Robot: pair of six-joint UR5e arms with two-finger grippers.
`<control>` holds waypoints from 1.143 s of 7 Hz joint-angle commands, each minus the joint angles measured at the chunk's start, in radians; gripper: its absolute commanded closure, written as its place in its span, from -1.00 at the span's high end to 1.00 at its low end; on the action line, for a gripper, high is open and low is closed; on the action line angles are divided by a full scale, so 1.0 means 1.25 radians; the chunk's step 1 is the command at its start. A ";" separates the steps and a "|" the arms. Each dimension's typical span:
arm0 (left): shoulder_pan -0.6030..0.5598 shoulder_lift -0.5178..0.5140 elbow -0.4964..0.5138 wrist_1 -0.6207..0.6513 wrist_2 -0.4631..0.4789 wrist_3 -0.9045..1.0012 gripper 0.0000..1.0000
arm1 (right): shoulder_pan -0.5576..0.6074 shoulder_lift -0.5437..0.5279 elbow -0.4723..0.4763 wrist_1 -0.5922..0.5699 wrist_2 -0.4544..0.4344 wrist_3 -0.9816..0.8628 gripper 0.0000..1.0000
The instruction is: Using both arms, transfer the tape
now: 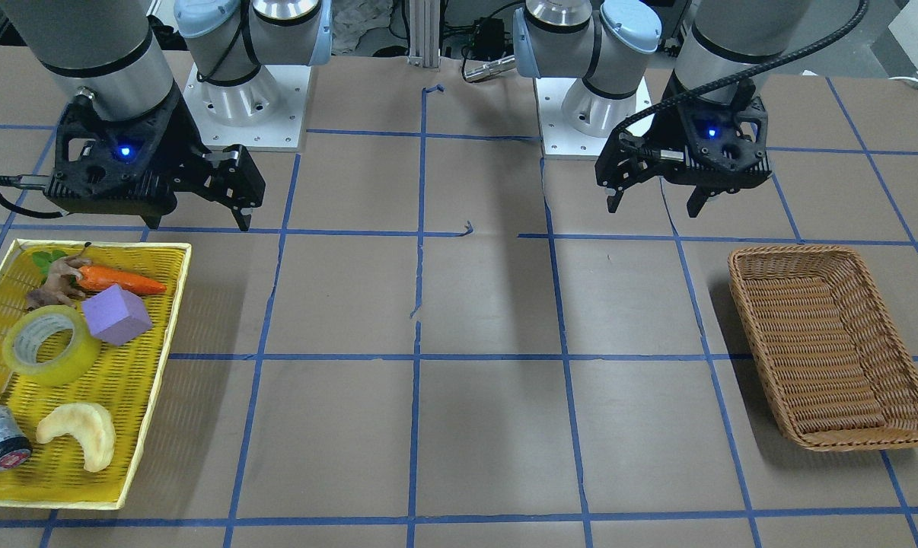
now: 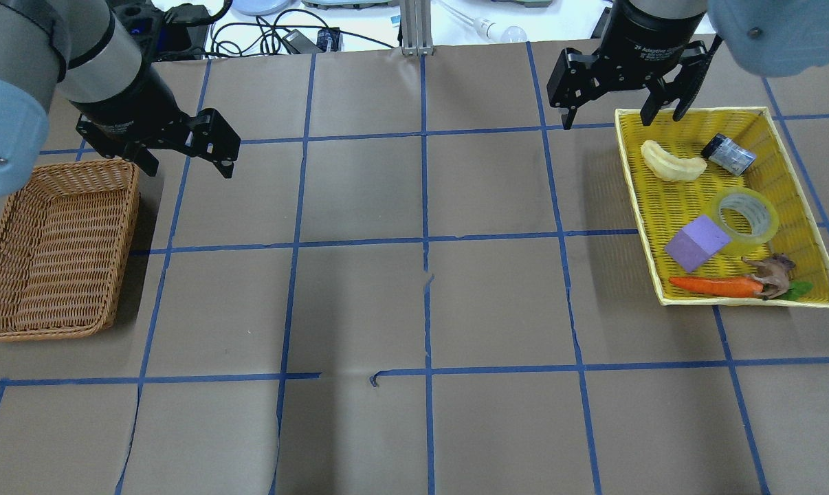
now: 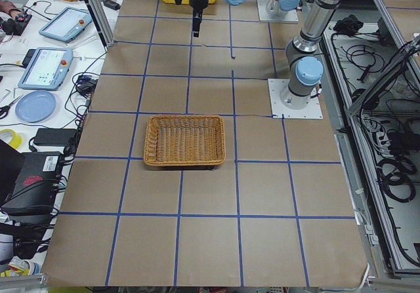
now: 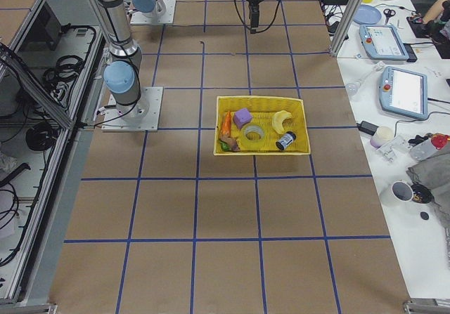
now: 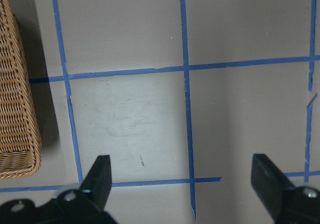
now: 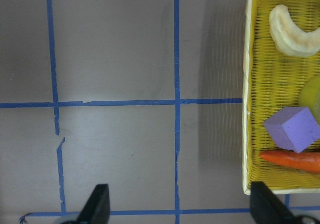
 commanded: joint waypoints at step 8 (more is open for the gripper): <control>0.001 -0.002 -0.001 0.000 0.005 0.000 1.00 | 0.000 -0.002 -0.002 0.001 -0.002 -0.010 1.00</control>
